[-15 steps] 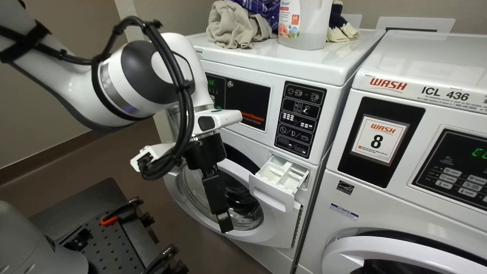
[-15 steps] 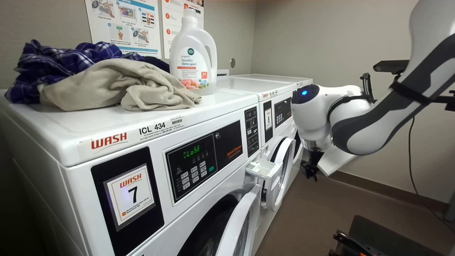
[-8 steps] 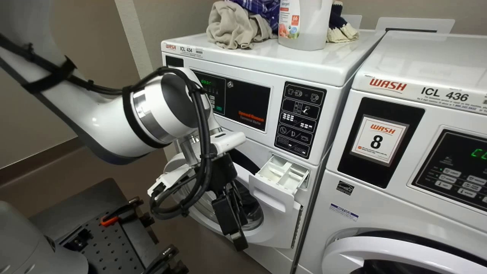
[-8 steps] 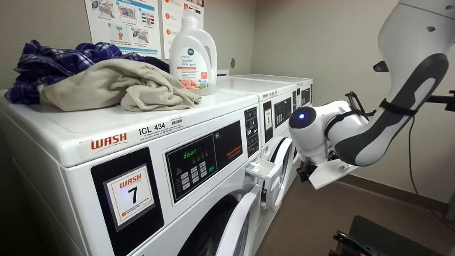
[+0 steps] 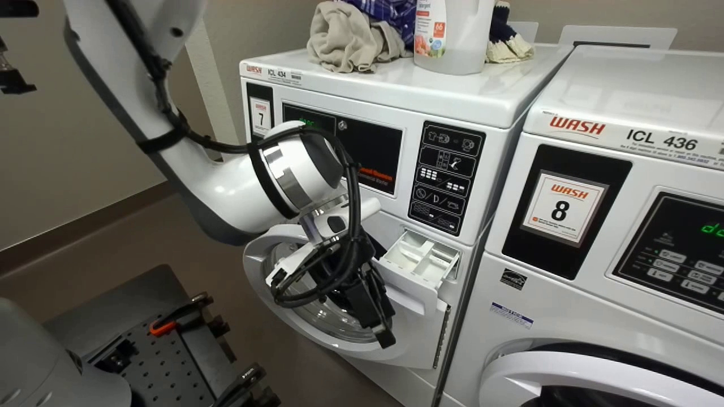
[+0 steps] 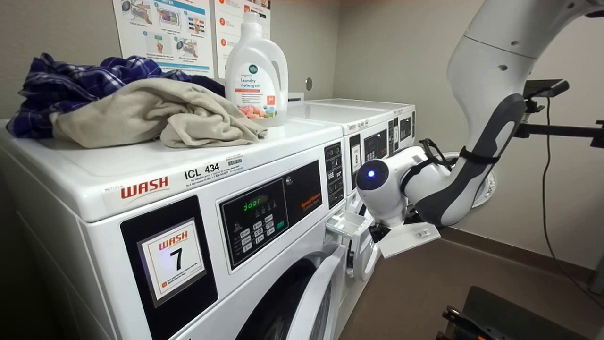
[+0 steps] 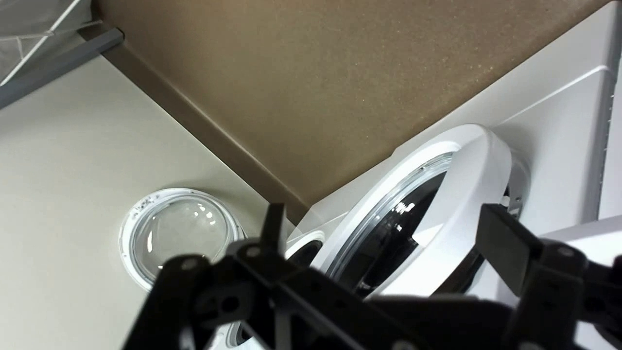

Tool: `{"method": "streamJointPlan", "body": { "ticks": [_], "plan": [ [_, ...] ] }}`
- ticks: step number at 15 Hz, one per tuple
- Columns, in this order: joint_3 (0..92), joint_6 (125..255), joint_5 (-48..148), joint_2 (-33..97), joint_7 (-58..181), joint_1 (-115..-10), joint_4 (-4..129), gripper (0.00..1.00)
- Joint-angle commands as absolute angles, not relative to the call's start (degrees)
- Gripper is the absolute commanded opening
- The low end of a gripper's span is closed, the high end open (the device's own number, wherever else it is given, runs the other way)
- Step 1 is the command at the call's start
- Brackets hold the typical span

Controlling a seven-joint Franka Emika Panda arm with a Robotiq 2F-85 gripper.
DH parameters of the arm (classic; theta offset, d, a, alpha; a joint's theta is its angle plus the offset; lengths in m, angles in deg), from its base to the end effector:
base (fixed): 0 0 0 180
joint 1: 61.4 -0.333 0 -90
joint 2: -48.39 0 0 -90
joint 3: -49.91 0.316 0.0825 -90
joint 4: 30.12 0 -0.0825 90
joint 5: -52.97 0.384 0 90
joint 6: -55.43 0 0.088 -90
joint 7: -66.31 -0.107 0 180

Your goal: Close the washing machine drawer

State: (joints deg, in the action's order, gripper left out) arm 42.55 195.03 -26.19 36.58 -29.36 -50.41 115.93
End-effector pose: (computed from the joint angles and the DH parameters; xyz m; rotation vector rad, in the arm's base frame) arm 0.3957 -0.1369 0.1732 2.2510 -0.8769 0.2932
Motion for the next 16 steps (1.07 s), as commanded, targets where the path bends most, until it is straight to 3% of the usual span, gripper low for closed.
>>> {"method": "streamJointPlan", "body": {
  "ticks": [1,16],
  "plan": [
    [43.09,195.35,-28.17,30.44,-34.54,-52.48,110.74,1.00],
    [44.33,194.61,-28.04,19.49,-38.49,-55.26,93.79,1.00]
  ]
}}
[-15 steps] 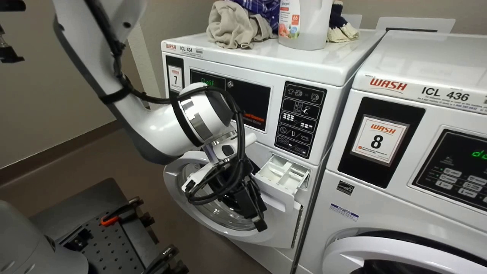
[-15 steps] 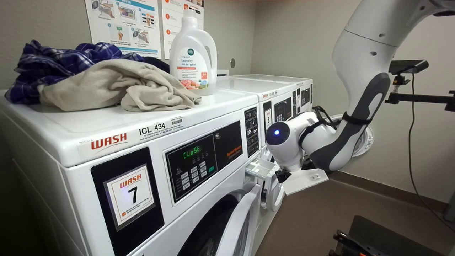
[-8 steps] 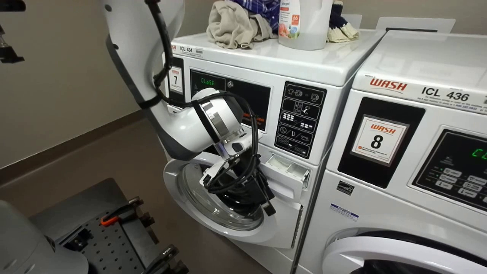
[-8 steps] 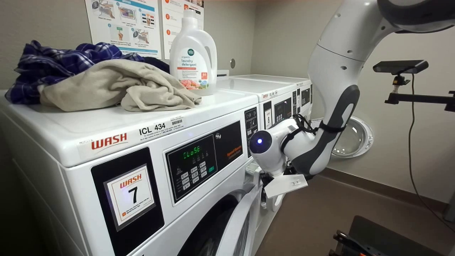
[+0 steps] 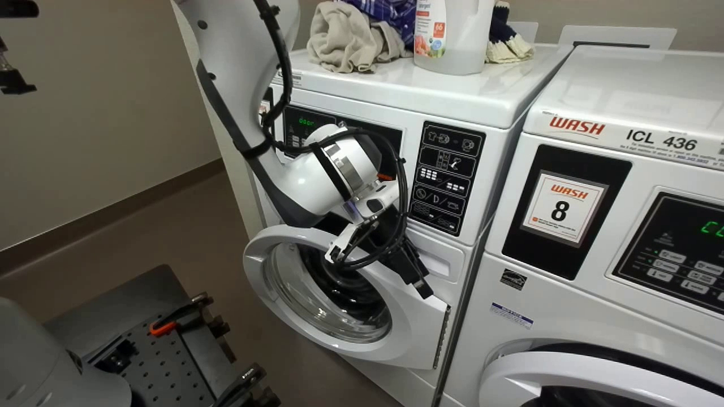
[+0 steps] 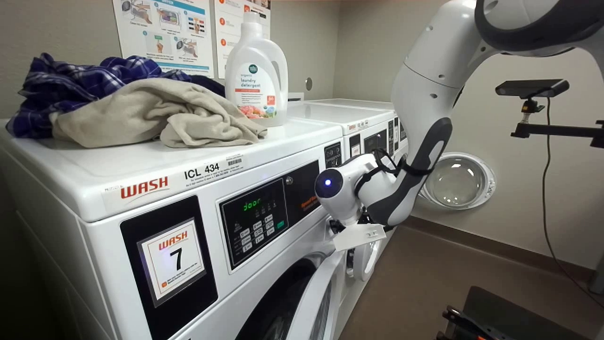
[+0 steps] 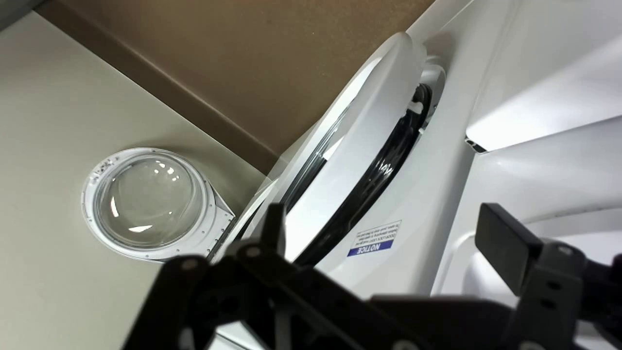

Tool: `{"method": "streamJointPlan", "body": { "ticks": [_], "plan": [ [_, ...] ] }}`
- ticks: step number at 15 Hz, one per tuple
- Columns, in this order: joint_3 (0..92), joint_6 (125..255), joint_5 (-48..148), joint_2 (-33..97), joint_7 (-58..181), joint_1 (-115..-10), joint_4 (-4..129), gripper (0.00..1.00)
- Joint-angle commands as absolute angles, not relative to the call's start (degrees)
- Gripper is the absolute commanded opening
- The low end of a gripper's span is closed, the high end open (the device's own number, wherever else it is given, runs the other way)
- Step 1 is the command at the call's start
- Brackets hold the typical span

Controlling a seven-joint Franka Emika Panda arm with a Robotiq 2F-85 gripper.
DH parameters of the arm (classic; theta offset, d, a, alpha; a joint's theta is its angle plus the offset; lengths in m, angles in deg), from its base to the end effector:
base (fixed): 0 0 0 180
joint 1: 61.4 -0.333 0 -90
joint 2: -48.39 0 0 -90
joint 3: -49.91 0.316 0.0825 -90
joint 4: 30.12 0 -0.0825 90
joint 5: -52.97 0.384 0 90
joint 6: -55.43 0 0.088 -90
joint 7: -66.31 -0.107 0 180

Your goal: Close the washing machine drawer

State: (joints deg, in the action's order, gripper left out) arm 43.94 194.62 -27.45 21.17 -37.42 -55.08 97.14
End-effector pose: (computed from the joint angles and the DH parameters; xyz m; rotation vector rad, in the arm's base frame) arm 0.5043 -0.1165 0.1416 2.2239 -0.8983 0.4914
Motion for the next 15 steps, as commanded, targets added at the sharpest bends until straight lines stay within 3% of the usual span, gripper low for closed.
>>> {"method": "streamJointPlan", "body": {
  "ticks": [1,8,15],
  "plan": [
    [44.48,194.89,-27.86,19.38,-38.27,-55.22,94.02,1.00],
    [47.17,195.57,-17.63,27.44,-29.82,-54.79,99.93,1.00],
    [48.68,185.87,5.29,44.13,-4.78,-58.25,104.61,1.00]
  ]
}}
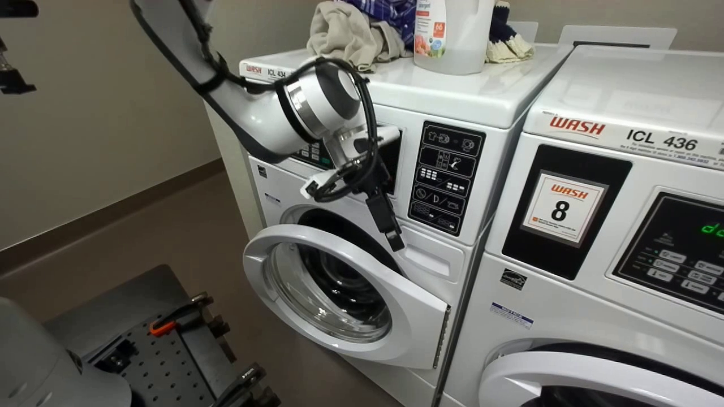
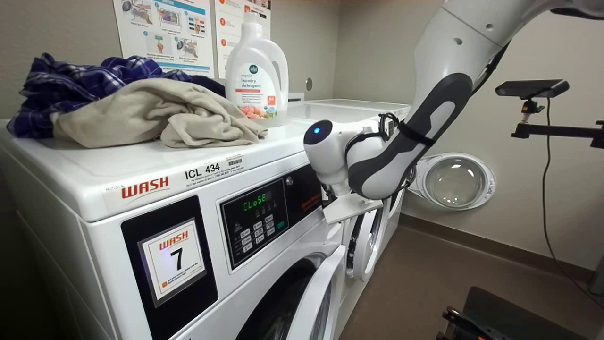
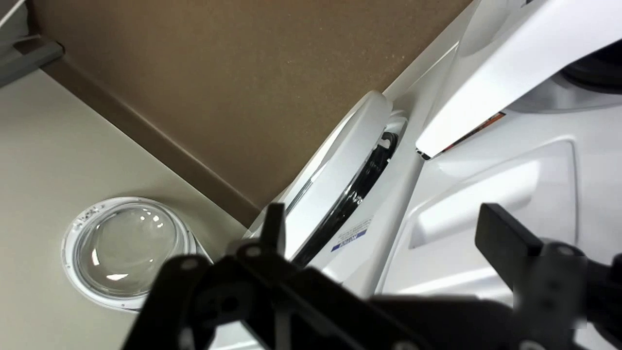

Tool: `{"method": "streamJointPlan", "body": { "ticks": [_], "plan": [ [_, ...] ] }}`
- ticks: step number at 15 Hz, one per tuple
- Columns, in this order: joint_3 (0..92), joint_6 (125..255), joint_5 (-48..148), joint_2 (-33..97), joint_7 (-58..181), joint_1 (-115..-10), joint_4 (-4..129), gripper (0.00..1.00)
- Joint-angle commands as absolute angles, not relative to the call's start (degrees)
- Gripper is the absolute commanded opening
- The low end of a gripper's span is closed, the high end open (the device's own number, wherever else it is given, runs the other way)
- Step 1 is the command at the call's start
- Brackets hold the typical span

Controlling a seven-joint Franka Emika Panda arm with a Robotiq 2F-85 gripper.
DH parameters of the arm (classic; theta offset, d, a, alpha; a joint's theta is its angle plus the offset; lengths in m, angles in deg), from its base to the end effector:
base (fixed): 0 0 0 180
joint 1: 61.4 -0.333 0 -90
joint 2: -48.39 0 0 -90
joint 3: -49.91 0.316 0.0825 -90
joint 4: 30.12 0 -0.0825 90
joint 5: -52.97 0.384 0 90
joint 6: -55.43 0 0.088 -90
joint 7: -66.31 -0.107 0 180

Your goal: Close the washing machine drawer

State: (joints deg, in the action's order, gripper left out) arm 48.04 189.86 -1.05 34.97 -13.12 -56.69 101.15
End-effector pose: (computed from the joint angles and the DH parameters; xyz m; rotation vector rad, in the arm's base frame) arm 0.5106 -0.0712 0.2383 2.3604 -0.9389 0.2990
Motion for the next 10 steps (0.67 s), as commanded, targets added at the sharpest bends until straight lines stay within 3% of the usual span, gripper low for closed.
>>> {"method": "streamJointPlan", "body": {
  "ticks": [1,10],
  "plan": [
    [48.88,184.71,7.75,46.56,-1.61,-58.91,104.73,1.00],
    [51.65,176.19,34.06,61.63,30.93,-62.05,102.78,1.00]
  ]
}}
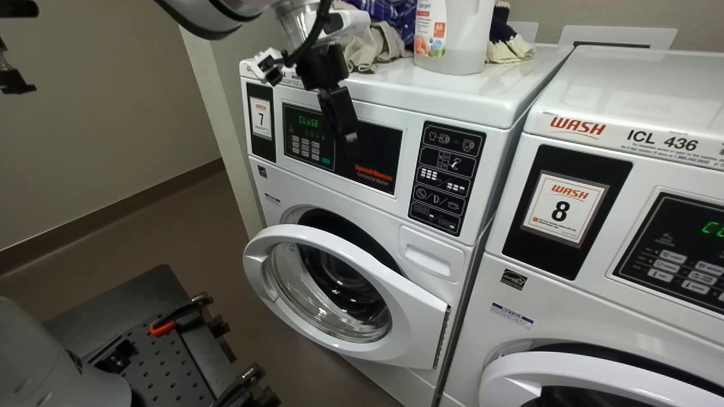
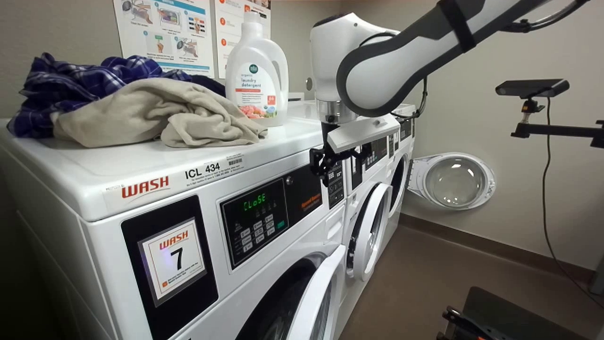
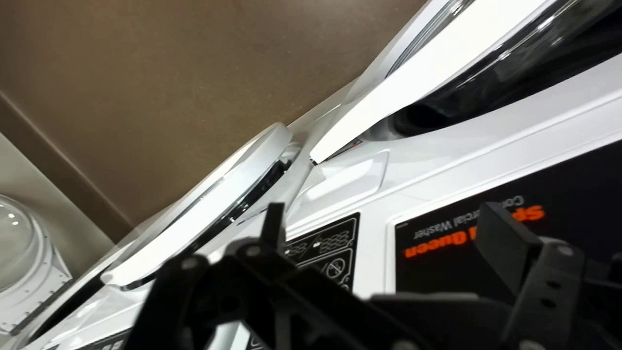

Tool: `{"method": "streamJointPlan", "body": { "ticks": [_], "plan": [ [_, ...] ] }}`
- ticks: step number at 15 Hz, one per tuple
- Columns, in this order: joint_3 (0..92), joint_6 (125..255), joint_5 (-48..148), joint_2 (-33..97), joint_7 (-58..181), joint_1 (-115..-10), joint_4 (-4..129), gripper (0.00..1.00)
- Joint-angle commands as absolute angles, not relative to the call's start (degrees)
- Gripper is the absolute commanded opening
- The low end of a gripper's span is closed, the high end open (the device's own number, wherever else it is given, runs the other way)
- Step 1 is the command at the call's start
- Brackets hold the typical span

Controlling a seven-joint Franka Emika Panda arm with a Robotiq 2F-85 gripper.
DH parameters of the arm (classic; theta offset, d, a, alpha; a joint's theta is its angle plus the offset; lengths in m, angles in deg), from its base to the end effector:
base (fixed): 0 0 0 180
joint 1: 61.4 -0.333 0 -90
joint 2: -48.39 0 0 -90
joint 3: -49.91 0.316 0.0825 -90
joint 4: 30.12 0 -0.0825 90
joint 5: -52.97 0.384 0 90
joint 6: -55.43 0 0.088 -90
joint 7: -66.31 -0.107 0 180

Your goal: Close the washing machine drawer

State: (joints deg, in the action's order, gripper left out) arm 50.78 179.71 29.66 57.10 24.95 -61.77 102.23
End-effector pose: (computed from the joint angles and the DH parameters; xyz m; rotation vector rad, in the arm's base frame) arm 0.4903 -0.0047 0.4105 2.7456 -0.6587 0.1897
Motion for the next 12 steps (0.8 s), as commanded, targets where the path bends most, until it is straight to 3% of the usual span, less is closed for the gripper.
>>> {"method": "streamJointPlan", "body": {
  "ticks": [1,12],
  "plan": [
    [51.89,175.40,35.45,62.69,32.71,-62.06,102.66,1.00],
    [55.56,170.05,38.47,71.33,36.52,-61.58,103.06,1.00]
  ]
}}
